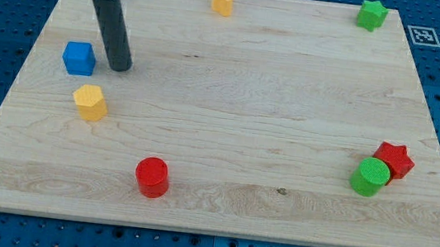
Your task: Move the yellow hexagon to the center
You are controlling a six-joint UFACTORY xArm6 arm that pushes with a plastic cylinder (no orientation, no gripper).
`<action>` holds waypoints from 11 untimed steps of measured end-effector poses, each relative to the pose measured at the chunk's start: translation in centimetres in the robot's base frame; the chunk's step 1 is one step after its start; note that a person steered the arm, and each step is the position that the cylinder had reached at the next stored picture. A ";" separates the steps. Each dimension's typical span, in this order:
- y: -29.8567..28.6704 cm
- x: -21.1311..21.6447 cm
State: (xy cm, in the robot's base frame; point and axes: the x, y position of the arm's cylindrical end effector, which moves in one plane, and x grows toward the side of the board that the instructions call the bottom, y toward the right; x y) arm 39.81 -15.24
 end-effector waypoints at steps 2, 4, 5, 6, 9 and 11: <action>0.2 3.5; -2.8 3.9; -4.3 3.9; -6.3 4.3; -4.3 9.0; 3.0 8.9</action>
